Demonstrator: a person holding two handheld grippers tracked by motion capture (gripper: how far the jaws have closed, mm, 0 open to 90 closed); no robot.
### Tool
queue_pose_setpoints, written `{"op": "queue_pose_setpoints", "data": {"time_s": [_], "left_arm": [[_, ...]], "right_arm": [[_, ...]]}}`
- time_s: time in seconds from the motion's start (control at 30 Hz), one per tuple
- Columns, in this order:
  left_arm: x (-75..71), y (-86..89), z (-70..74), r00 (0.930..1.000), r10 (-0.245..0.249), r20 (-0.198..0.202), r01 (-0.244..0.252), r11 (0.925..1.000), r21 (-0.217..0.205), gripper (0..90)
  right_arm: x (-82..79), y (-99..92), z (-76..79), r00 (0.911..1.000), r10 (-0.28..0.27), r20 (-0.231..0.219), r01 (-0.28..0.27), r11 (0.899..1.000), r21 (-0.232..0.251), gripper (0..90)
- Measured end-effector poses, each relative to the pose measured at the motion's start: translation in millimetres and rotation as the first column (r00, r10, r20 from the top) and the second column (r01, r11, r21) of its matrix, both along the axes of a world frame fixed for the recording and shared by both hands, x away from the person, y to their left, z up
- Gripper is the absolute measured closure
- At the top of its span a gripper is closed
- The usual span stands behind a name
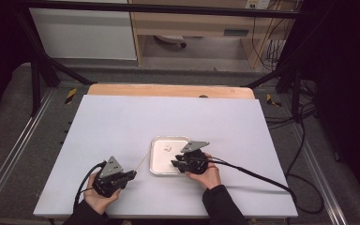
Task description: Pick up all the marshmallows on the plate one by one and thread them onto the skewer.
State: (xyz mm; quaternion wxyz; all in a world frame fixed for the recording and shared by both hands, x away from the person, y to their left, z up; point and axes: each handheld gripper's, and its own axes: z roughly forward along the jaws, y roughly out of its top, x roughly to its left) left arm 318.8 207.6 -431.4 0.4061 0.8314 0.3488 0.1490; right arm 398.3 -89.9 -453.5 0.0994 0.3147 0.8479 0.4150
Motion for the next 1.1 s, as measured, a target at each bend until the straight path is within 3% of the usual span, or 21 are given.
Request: {"op": "queue_pose_setpoints", "data": {"time_s": [0.3,0.5,0.67,0.83,0.97,1.1], "left_arm": [[-1.4,-1.5,0.4,1.0,-0.003,0.008,0.003,1.0,-0.006,88.5],[-2.2,-2.7,0.7,0.9999,-0.009,0.009,0.009,0.9998,-0.016,88.6],[-2.6,-3.7,0.9,0.9999,-0.012,0.012,0.013,0.9997,-0.021,88.5],[-3.0,-4.9,0.8,0.9997,-0.019,0.016,0.019,0.9994,-0.028,88.5],[-3.3,-5.4,1.3,0.9996,-0.022,0.019,0.023,0.9992,-0.034,88.5],[-3.6,-5.9,1.4,0.9995,-0.024,0.021,0.024,0.999,-0.037,88.5]], "right_arm": [[-2.3,-9.9,25.2,0.9999,0.006,-0.009,-0.005,0.996,0.093,69.6],[-5.0,-16.9,42.5,0.9997,0.01,-0.021,-0.006,0.985,0.171,70.0],[-6.2,-22.0,52.8,0.9998,0.008,-0.017,-0.004,0.979,0.205,70.5],[-6.8,-25.8,62.2,0.9998,0.007,-0.016,-0.003,0.965,0.262,70.6],[-5.8,-28.2,69.8,0.9996,0.004,-0.028,0.005,0.944,0.33,71.0],[-3.4,-24.8,77.1,0.9998,0.008,-0.017,-0.002,0.94,0.341,71.0]]}}
